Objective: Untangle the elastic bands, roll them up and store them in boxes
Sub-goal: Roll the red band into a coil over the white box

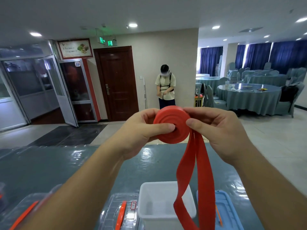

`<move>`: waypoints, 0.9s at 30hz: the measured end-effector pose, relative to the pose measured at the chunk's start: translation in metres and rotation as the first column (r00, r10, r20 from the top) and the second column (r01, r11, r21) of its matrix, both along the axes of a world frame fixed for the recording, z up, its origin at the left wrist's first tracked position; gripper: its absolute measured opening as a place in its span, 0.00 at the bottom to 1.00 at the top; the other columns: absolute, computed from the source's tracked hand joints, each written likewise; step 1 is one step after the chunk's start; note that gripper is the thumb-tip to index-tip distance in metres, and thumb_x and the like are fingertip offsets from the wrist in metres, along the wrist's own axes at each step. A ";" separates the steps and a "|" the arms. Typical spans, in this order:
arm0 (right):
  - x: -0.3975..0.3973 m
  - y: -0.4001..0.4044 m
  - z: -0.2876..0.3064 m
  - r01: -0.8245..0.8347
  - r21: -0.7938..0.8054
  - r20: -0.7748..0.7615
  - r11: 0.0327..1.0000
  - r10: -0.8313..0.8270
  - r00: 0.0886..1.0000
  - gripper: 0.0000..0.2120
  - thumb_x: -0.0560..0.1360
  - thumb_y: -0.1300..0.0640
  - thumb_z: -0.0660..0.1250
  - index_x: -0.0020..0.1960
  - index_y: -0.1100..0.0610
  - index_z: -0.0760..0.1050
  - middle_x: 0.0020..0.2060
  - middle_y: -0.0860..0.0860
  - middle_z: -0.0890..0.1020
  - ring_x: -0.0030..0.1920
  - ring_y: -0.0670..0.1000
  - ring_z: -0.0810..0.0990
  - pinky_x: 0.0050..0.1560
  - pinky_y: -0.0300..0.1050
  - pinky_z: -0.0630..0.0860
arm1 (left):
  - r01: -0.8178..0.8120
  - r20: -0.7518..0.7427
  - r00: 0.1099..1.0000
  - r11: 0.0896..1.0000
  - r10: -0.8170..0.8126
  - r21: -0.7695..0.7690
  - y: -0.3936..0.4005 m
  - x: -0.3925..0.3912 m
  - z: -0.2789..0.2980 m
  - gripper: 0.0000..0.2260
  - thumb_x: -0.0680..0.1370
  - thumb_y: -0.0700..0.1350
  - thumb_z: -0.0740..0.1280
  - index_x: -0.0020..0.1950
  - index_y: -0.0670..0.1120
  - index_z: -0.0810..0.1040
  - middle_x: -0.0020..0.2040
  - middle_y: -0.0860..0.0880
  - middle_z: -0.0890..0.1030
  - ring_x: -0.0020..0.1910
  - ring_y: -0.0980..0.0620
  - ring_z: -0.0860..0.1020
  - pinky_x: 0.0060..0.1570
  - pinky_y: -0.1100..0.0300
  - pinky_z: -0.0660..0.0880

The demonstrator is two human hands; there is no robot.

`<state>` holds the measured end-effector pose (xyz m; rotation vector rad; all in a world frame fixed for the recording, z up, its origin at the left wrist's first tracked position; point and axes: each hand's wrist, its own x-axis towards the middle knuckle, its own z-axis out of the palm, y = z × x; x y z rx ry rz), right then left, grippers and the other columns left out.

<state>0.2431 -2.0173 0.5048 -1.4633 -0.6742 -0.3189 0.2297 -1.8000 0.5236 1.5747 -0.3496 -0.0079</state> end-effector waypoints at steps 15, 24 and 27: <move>-0.004 0.006 0.001 0.065 0.062 -0.002 0.996 -0.065 0.998 0.14 0.67 0.55 0.75 0.53 0.50 0.86 0.46 0.50 0.90 0.48 0.49 0.88 0.54 0.41 0.83 | -0.034 0.100 0.995 0.987 0.018 0.160 -0.001 -0.001 0.007 0.16 0.73 0.36 0.76 0.60 0.40 0.83 0.53 0.38 0.86 0.49 0.46 0.85 0.54 0.55 0.83; -0.001 0.001 -0.005 0.022 0.112 -0.080 0.993 -0.013 0.997 0.17 0.67 0.57 0.75 0.55 0.55 0.86 0.49 0.53 0.89 0.52 0.53 0.88 0.57 0.45 0.83 | -0.028 0.111 0.994 0.995 0.017 0.099 -0.003 -0.002 0.001 0.19 0.73 0.35 0.76 0.63 0.43 0.81 0.53 0.43 0.87 0.51 0.45 0.86 0.53 0.57 0.83; -0.003 0.003 -0.003 0.043 0.085 -0.069 0.995 -0.037 0.997 0.16 0.67 0.56 0.75 0.55 0.55 0.86 0.47 0.51 0.90 0.50 0.50 0.88 0.54 0.40 0.82 | -0.036 0.138 0.990 0.978 0.007 0.204 0.000 -0.001 0.005 0.17 0.73 0.33 0.76 0.61 0.41 0.82 0.53 0.42 0.87 0.50 0.46 0.87 0.51 0.58 0.83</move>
